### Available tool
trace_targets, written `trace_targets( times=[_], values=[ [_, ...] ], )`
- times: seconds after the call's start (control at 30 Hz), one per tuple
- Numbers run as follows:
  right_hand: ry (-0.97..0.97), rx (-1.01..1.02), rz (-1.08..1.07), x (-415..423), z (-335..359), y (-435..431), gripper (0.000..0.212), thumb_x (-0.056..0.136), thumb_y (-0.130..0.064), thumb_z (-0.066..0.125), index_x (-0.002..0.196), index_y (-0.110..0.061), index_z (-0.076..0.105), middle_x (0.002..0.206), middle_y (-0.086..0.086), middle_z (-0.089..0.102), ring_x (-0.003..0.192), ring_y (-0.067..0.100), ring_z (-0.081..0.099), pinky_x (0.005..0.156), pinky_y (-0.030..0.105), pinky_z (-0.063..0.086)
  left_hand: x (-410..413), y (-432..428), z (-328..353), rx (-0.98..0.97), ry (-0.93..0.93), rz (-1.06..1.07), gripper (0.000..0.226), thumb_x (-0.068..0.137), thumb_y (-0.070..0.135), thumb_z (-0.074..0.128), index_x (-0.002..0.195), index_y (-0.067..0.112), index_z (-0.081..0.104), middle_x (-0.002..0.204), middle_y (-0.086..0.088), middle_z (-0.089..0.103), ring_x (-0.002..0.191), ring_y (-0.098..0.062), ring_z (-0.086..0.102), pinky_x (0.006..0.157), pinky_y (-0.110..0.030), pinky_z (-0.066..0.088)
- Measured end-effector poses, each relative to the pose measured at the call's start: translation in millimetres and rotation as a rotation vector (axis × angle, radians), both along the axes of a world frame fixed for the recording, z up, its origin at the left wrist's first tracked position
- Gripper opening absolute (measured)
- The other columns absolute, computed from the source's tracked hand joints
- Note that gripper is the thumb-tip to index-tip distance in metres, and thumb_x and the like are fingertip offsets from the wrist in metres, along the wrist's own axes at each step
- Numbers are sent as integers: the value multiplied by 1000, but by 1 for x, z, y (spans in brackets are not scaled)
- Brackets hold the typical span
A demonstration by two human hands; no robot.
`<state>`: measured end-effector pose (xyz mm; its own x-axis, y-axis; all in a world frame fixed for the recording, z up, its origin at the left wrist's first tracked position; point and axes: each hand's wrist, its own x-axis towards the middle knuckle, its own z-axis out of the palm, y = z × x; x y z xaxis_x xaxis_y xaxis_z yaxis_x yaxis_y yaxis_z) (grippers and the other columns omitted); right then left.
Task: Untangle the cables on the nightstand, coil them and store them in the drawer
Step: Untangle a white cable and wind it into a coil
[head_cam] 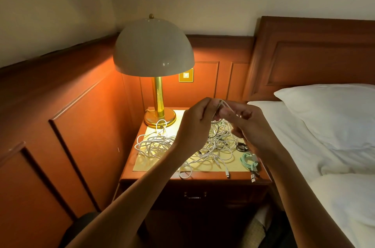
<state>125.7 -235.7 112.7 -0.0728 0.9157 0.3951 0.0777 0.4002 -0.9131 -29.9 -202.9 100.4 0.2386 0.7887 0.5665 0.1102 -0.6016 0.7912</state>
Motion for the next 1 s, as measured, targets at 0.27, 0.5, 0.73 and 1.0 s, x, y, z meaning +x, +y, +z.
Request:
trace_targets(
  times=[0.27, 0.5, 0.73, 1.0],
  values=[
    [-187, 56, 26, 14, 3, 4, 21, 94, -22, 66, 112, -20, 76, 77, 3, 72, 44, 16, 26, 44, 22, 25, 2, -1, 2, -134, 3, 9, 34, 108, 31, 39, 84, 23, 63, 70, 11, 59, 66, -1, 54, 65, -19, 44],
    [-278, 82, 46, 16, 2, 8, 18, 97, -19, 63, 109, -16, 76, 58, 12, 53, 41, 13, 28, 44, 21, 25, -6, 6, 6, -105, 62, -10, 31, 101, 36, 55, 86, 16, 73, 72, 5, 71, 67, -6, 64, 69, -26, 53],
    [-287, 57, 129, 17, 3, 6, 24, 95, -3, 62, 117, -1, 70, 63, -12, 62, 39, 0, 43, 47, 8, 32, -15, 7, 7, -192, 24, -128, 29, 94, 30, 67, 69, 15, 67, 59, 6, 60, 59, -8, 53, 63, -22, 43],
    [-145, -43, 76, 19, -14, 14, 34, 88, -28, 67, 119, -15, 72, 58, -13, 59, 44, 12, 26, 48, 25, 21, -15, 13, -1, -148, 153, -117, 30, 89, 58, 55, 68, 37, 59, 61, 13, 52, 62, -11, 46, 66, -36, 38]
  ],
)
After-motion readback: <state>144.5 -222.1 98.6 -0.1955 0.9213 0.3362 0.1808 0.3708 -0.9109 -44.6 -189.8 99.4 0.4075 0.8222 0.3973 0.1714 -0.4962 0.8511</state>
